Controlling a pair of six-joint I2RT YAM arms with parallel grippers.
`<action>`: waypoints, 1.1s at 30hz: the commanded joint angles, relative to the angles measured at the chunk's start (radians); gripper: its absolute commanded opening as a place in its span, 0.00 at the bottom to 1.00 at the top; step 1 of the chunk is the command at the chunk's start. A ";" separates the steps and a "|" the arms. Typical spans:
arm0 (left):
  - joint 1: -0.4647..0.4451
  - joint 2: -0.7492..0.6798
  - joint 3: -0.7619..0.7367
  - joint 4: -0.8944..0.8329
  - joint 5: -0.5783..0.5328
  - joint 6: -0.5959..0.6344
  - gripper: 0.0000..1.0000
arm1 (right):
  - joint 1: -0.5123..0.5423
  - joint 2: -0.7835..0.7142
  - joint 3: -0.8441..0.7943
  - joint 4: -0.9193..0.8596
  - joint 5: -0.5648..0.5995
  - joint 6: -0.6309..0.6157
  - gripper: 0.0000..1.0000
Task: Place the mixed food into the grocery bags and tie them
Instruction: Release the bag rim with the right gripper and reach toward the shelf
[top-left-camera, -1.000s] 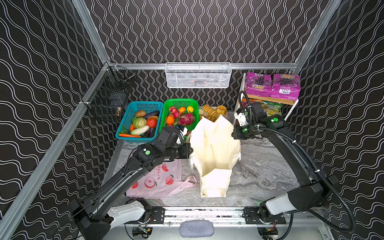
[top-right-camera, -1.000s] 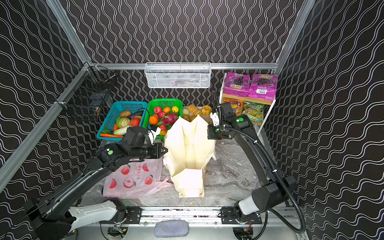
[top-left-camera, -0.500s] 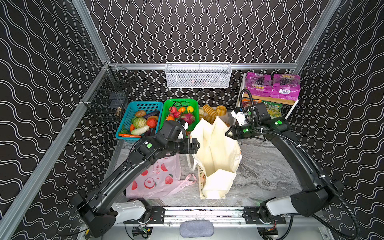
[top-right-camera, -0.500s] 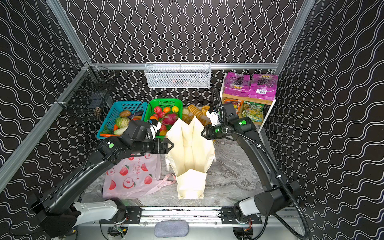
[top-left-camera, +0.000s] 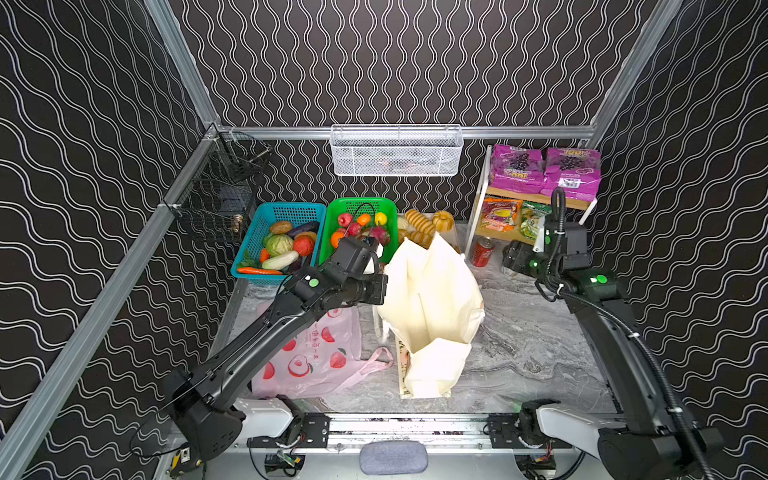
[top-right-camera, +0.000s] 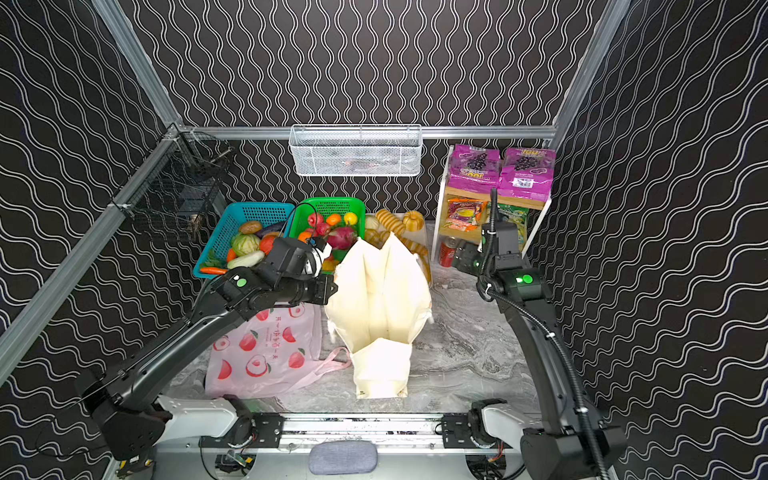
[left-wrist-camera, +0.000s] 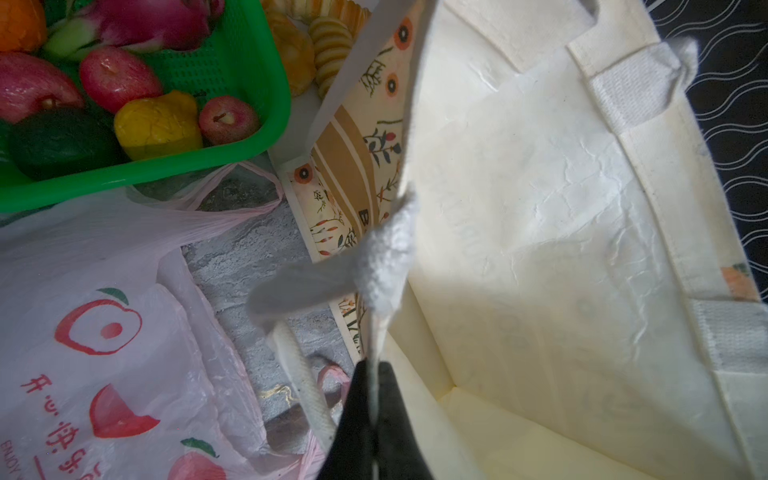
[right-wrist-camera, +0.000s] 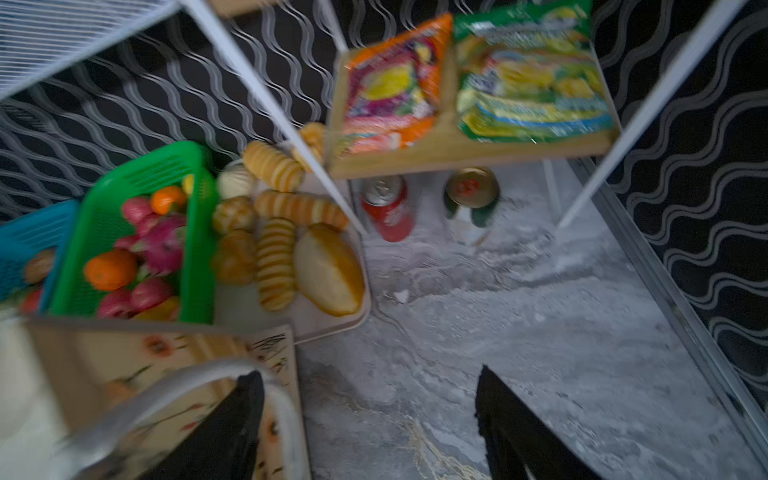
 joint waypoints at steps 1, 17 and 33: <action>0.003 -0.018 0.006 -0.054 0.028 0.006 0.00 | -0.044 -0.019 -0.158 0.280 0.032 0.058 0.80; 0.038 -0.066 -0.017 -0.078 0.026 -0.004 0.01 | -0.074 0.333 -0.588 1.451 -0.098 -0.253 0.83; 0.112 -0.036 0.005 -0.050 0.055 0.066 0.11 | -0.026 0.659 -0.417 1.670 0.021 -0.211 0.90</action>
